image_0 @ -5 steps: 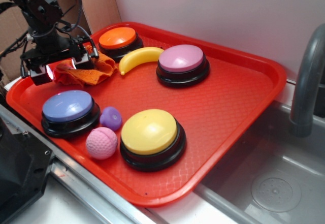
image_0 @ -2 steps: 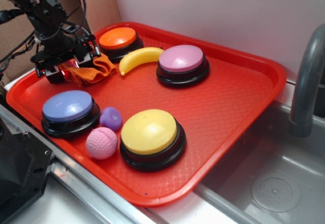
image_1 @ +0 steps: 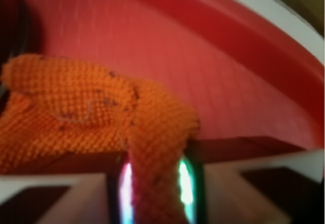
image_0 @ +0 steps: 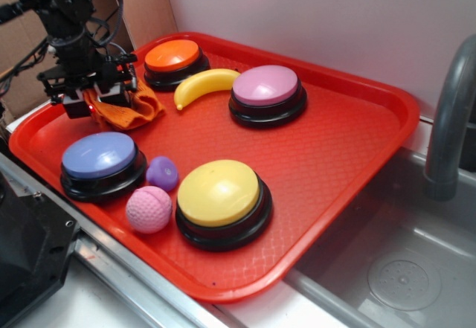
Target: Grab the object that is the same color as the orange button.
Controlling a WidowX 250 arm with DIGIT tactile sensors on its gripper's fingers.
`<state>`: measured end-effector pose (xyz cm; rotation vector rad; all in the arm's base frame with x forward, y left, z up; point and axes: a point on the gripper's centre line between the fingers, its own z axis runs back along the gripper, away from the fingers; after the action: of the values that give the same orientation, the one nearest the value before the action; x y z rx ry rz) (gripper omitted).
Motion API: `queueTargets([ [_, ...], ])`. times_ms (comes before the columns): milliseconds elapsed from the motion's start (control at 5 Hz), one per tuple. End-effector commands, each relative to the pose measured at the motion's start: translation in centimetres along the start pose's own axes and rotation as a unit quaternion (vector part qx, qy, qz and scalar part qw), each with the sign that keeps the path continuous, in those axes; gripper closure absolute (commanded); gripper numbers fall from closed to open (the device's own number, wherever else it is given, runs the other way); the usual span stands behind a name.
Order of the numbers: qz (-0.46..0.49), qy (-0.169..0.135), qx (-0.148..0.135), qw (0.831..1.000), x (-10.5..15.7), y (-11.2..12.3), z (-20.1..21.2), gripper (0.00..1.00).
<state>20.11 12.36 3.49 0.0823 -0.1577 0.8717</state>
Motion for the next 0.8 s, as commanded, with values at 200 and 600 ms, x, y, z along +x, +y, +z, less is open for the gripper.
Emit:
queueTargets([
  [200, -0.243, 0.007, -0.042, 0.969, -1.6, -5.0, 12.9, 1.0],
  [600, -0.327, 0.012, -0.088, 0.941, -4.2, -8.3, 17.2, 1.0],
])
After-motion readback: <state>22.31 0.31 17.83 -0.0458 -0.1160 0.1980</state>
